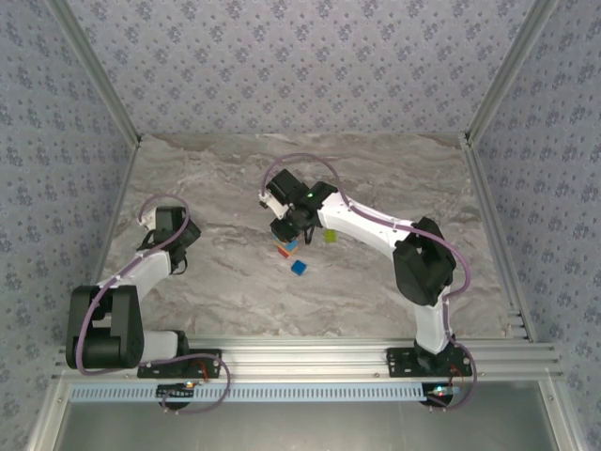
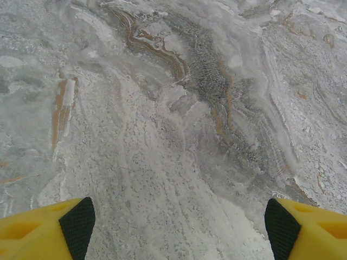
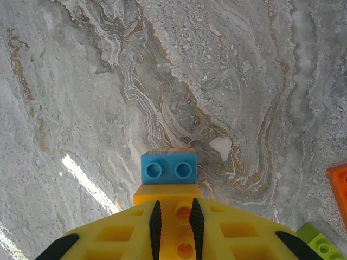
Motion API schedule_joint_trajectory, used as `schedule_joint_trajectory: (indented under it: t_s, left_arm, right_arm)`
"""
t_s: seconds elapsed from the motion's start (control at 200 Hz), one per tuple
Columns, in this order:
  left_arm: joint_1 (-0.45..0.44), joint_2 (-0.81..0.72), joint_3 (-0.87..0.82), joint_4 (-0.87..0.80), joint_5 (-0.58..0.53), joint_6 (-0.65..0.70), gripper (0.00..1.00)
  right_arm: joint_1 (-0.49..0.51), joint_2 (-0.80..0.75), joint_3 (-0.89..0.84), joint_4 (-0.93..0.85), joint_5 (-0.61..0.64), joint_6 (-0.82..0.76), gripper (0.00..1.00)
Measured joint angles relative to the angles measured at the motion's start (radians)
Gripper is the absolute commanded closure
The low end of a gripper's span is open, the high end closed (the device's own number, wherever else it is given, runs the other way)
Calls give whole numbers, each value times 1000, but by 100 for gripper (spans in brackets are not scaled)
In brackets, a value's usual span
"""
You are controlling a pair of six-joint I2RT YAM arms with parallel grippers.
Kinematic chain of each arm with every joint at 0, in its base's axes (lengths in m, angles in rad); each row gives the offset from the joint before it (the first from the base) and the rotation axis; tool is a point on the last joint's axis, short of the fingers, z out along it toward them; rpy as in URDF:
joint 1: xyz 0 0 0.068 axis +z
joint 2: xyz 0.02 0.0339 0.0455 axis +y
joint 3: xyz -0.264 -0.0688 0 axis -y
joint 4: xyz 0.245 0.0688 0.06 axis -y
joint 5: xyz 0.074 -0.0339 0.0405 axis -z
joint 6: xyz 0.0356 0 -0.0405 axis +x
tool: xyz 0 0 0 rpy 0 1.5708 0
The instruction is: Assemble a carrot with lego
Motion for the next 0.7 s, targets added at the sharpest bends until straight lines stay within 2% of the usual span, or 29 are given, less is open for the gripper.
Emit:
schedule_joint_trajectory:
  t_s: [0.32,0.7]
  left_arm:
    - [0,0,0,0,0,0,16]
    - [0,0,0,0,0,0,16]
  right_arm:
    - [0,0,11,-12,0,0,73]
    - [0,26,102,-153,0,-1,73]
